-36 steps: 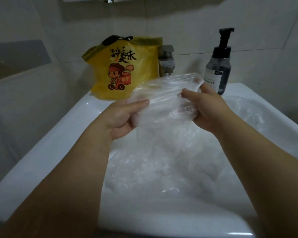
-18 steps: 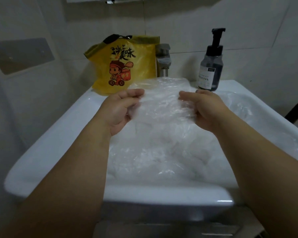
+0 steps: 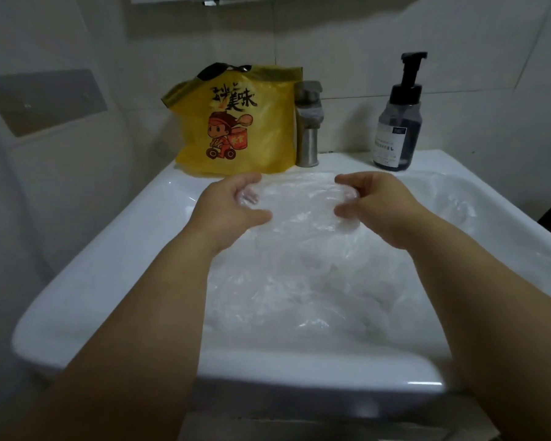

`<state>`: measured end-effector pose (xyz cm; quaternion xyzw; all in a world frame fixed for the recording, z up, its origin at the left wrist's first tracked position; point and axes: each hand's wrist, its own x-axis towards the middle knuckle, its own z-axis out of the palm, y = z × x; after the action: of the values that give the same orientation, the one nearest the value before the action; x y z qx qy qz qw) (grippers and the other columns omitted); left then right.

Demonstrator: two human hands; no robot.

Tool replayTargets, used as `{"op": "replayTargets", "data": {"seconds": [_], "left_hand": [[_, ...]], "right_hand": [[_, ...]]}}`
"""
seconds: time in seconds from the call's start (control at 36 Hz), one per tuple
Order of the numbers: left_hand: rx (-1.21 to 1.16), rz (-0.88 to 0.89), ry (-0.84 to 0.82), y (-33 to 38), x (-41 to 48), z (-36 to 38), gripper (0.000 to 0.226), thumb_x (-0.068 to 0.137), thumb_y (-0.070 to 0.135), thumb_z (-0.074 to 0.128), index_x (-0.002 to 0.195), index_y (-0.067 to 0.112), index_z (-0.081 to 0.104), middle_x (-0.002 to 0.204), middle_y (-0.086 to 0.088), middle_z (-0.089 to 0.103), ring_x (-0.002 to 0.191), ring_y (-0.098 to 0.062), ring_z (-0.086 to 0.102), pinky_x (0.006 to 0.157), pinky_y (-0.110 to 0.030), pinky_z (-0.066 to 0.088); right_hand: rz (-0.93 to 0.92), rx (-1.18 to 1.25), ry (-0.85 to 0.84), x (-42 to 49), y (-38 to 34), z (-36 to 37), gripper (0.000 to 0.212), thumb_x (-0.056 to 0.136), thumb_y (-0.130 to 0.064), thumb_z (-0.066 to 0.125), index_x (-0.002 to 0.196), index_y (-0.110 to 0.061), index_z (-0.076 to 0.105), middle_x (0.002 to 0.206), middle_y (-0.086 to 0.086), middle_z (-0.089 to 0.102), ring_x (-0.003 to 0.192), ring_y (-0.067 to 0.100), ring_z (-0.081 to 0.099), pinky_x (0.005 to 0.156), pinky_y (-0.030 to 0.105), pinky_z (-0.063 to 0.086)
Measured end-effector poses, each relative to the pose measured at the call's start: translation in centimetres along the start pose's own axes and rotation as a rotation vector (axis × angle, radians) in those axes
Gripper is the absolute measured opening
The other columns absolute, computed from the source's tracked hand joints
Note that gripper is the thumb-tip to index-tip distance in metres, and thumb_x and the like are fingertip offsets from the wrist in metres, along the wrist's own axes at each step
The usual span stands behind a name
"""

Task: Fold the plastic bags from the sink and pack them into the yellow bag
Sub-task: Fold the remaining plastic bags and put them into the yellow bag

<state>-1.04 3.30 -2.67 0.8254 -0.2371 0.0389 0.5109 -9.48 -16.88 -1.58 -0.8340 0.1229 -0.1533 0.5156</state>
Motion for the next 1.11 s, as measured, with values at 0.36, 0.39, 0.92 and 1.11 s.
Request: {"op": "replayTargets", "data": {"seconds": [0.36,0.39,0.92,1.11], "left_hand": [[-0.201,-0.11,0.091,0.8,0.3,-0.3,0.016,0.085,0.019,0.073,0.078,0.021,0.059,0.075,0.012,0.059,0.073,-0.002,0.055,0.069,-0.016,0.043],[-0.356,-0.128,0.063,1.1,0.4,-0.3,0.013,0.087,0.015,0.069,0.08,0.021,0.061,0.076,0.011,0.064,0.075,-0.003,0.06,0.074,-0.019,0.047],[-0.426,-0.159,0.105,0.8,0.9,-0.5,0.018,0.094,0.024,0.062,0.077,0.02,0.056,0.068,0.006,0.052,0.063,-0.005,0.051,0.069,-0.022,0.054],[-0.162,-0.099,0.299,0.2,1.0,-1.0,0.089,0.072,0.035,0.079,0.147,0.027,0.032,0.146,0.005,0.035,0.125,-0.007,0.038,0.097,-0.028,0.036]], "right_hand": [[0.021,0.337,0.05,0.5,-0.8,0.4,0.01,0.097,-0.014,0.051,0.09,-0.021,0.055,0.093,-0.004,0.055,0.095,0.017,0.055,0.098,0.037,0.044],[0.016,0.424,0.072,0.4,-1.0,0.4,0.017,0.097,-0.012,0.05,0.085,-0.024,0.052,0.091,-0.006,0.053,0.091,0.014,0.054,0.099,0.036,0.043],[-0.093,0.322,0.244,0.8,-0.8,0.5,0.013,0.093,-0.026,0.059,0.103,-0.018,0.057,0.098,0.002,0.062,0.083,0.019,0.064,0.058,0.027,0.058],[-0.041,0.329,0.072,0.6,-0.6,0.1,0.017,0.085,-0.024,0.068,0.099,-0.02,0.061,0.104,0.007,0.066,0.094,0.028,0.066,0.078,0.039,0.059]]}}
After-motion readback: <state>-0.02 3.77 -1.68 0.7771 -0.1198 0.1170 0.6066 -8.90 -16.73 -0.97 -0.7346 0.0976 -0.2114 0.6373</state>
